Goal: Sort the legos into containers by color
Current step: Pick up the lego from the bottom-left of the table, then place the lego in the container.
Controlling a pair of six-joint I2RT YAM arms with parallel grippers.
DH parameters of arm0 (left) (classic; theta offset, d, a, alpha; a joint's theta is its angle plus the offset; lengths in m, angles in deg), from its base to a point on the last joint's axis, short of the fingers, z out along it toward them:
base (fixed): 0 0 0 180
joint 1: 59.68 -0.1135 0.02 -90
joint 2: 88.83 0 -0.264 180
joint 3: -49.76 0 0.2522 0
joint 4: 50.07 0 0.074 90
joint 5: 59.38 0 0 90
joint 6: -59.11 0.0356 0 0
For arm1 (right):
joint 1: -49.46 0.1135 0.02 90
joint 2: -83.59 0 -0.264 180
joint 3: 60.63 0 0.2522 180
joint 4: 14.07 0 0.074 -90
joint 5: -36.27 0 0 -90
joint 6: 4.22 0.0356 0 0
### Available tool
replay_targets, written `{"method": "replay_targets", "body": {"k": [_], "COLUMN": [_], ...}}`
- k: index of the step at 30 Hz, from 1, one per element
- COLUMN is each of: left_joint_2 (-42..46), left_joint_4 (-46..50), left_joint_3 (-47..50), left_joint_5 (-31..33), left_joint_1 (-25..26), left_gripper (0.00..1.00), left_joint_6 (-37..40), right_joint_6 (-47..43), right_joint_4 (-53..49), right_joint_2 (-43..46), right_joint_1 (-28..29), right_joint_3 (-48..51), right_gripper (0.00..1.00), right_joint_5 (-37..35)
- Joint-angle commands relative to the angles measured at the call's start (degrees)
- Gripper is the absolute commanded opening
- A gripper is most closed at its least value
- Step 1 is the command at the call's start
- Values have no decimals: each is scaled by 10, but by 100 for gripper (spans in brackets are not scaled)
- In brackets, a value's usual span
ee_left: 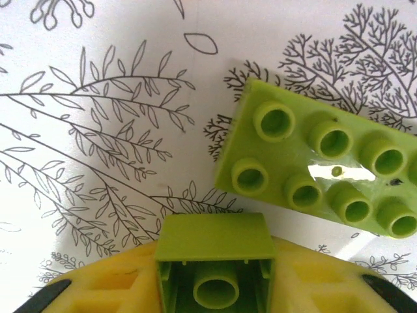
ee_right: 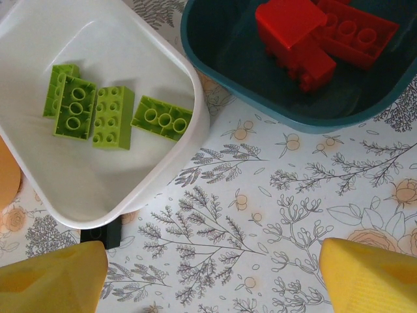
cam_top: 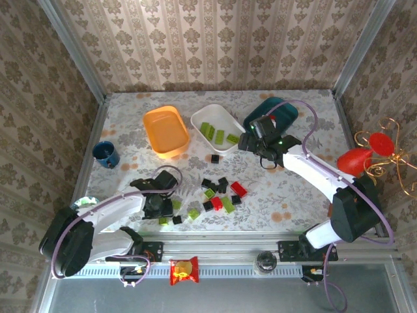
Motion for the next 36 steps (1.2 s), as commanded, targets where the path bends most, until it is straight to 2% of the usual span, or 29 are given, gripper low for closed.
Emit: {"method": "replay_targets", "body": {"k": [1, 5, 8, 12, 15, 22, 27, 29, 34, 36], "left_joint_2": [29, 59, 15, -110, -224, -466, -578, -606, -598, -577], "left_joint_4": [-4, -14, -72, -165, -189, -168, -130, -112, -117, -122], "left_joint_3": [-19, -79, -149, -283, -408, -661, -777, -809, -827, -825], "left_joint_5": [-3, 7, 3, -28, -38, -78, -86, -88, -98, -106], "left_joint_1": [2, -5, -16, -25, -28, -54, -55, -55, -53, -50], "left_gripper": [35, 35, 35, 34, 34, 33, 34, 40, 70, 75], "left_joint_6": [15, 28, 56, 99, 134, 155, 159, 160, 154, 153], "right_joint_6": [7, 12, 19, 22, 27, 35, 37, 36, 28, 23], "right_joint_4": [-8, -1, 3, -4, -9, -15, -17, -18, -21, -23], "right_joint_2": [18, 28, 36, 37, 45, 77, 89, 92, 96, 98], "right_joint_1": [-2, -3, -4, -4, -4, -4, -2, -1, 4, 5], "right_joint_3": [11, 23, 37, 47, 57, 83, 93, 94, 99, 100], "right_gripper": [86, 86, 86, 86, 86, 86, 86, 86, 87, 87], "right_joint_5": [-11, -11, -12, -12, -11, -9, -4, 1, 22, 31]}}
